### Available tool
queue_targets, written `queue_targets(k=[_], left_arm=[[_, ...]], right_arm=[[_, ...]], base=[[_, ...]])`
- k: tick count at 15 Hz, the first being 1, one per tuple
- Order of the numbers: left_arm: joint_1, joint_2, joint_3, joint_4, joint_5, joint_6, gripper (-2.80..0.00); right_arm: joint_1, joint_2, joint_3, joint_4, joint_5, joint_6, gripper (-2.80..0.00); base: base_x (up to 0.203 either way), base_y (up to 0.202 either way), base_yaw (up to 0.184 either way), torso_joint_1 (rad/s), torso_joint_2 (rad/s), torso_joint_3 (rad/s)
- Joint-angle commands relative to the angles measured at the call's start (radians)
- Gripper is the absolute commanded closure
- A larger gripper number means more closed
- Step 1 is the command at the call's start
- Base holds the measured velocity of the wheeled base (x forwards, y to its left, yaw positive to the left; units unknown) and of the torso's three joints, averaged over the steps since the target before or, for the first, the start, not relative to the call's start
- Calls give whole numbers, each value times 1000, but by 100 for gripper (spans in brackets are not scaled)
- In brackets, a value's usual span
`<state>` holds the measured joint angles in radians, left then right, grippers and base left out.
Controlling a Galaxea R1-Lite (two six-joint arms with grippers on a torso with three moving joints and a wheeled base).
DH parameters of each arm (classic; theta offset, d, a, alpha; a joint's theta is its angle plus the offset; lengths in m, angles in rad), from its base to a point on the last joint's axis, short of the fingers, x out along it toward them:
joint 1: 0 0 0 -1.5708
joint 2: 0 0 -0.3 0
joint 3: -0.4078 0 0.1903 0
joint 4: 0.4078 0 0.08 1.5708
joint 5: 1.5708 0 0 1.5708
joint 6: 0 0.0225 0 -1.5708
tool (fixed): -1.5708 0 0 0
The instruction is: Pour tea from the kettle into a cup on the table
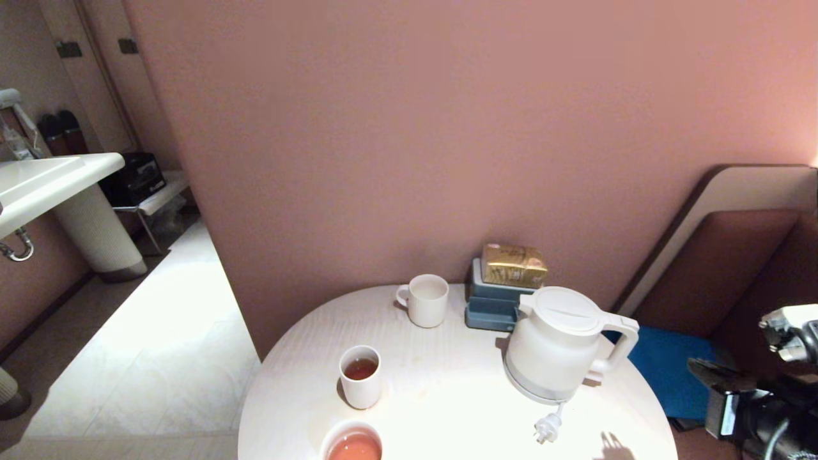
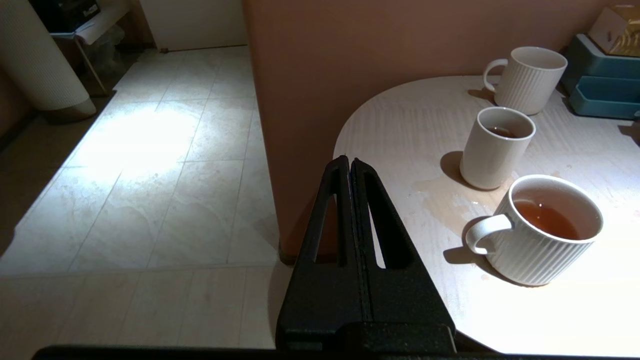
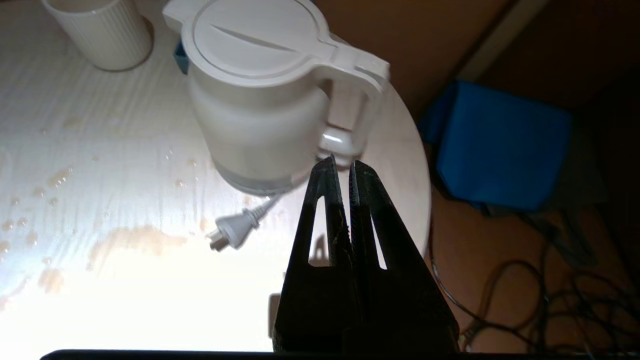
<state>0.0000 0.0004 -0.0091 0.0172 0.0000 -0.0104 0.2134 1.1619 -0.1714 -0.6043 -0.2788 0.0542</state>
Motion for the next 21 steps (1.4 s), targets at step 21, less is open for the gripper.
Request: queue_targets(k=[21], left_arm=[[0, 1, 0, 0, 0, 0, 0]], right_arm=[[-199, -1162, -75, 813, 104, -59, 0]], base=[[0, 0, 0, 0, 0, 0]])
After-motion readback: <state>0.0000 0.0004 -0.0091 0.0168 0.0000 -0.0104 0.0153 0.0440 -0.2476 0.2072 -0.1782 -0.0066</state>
